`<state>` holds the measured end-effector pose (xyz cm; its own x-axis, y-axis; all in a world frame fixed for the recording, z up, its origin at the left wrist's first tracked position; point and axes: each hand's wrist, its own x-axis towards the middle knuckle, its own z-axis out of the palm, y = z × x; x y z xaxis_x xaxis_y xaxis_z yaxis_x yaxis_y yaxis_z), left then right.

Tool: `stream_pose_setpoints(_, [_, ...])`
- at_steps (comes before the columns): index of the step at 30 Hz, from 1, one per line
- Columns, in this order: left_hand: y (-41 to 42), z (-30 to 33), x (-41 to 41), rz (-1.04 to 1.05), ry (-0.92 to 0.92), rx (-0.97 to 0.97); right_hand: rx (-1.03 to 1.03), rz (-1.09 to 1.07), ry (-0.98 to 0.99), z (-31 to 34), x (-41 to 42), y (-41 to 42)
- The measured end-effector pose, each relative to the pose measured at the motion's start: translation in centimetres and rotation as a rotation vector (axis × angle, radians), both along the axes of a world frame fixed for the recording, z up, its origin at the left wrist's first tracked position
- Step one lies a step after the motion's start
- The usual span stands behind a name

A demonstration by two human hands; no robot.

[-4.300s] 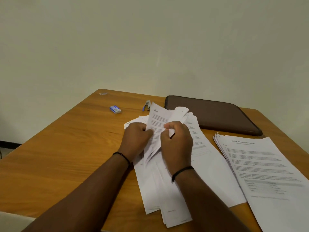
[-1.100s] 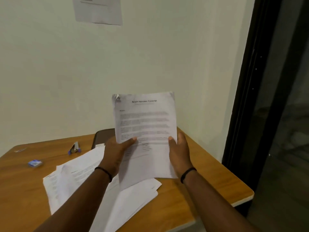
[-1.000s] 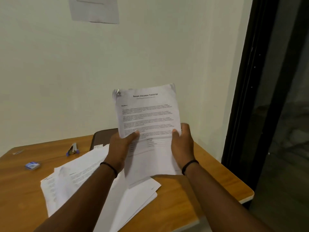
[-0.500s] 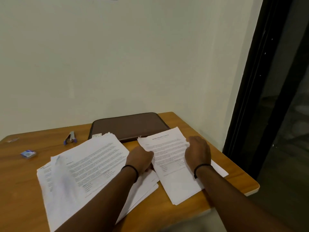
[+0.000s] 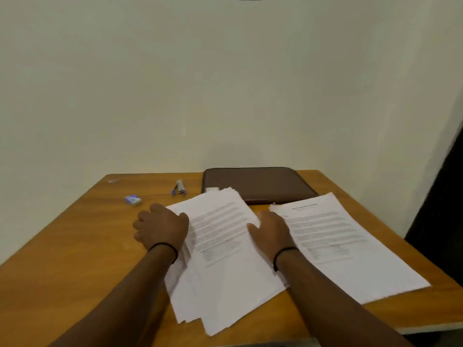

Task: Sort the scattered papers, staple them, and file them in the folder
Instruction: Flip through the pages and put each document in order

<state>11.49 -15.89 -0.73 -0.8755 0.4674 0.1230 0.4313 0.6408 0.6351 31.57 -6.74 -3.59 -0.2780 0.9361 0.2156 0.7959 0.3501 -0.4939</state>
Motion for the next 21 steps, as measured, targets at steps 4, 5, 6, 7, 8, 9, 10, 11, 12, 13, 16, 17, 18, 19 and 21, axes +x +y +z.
stream_pose_setpoints(4, [-2.5,-1.1,-5.0,0.056,-0.315,0.076,0.094,-0.146,-0.144,-0.8,-2.3,0.0])
stream_pose_setpoints(5, [-3.0,-1.0,-5.8,0.017,-0.405,0.167,0.088,-0.16,-0.14,-0.9,-3.0,-0.1])
stream_pose_setpoints(6, [-3.5,-0.8,-6.5,-0.021,-0.522,0.259,0.082,-0.164,-0.131,-1.1,-4.0,-0.2])
stream_pose_setpoints(7, [-3.8,-0.5,-6.8,-0.056,-0.662,0.333,0.062,-0.162,-0.135,-1.2,-4.9,-0.5])
stream_pose_setpoints(8, [-4.1,-0.6,-7.3,-0.088,-0.798,0.39,0.042,-0.153,-0.151,-1.4,-5.9,-1.0])
stream_pose_setpoints(9, [-4.4,-0.7,-7.2,-0.131,-0.895,0.411,0.028,-0.148,-0.163,-1.5,-6.6,-1.4])
stream_pose_setpoints(10, [-4.5,-1.0,-7.1,-0.164,-0.953,0.426,0.017,-0.145,-0.171,-1.6,-7.2,-1.7])
stream_pose_setpoints(11, [-4.6,-1.3,-7.2,-0.184,-0.993,0.452,0.019,-0.143,-0.176,-1.4,-7.8,-2.0])
stream_pose_setpoints(12, [-4.6,-1.6,-7.2,-0.204,-1.016,0.483,0.014,-0.145,-0.166,-1.3,-7.9,-2.1])
stream_pose_setpoints(13, [-4.6,-1.8,-7.4,-0.227,-1.035,0.536,0.01,-0.142,-0.153,-1.0,-8.4,-2.0])
stream_pose_setpoints(16, [-4.4,-2.6,-7.9,-0.356,-1.122,0.711,0.029,-0.15,-0.125,-0.7,-9.1,-2.7])
stream_pose_setpoints(17, [-4.3,-2.7,-7.9,-0.397,-1.157,0.752,0.104,-0.142,-0.1,-0.7,-9.3,-3.1])
stream_pose_setpoints(18, [-4.1,-2.9,-8.0,-0.429,-1.211,0.796,0.198,-0.107,-0.044,-0.7,-9.8,-3.6])
stream_pose_setpoints(19, [-4.0,-2.9,-8.0,-0.464,-1.264,0.835,0.285,-0.039,0.056,-0.5,-10.4,-4.3])
stream_pose_setpoints(21, [-3.9,-2.8,-8.4,-0.509,-1.36,0.889,0.332,0.14,0.265,0.0,-12.4,-5.6])
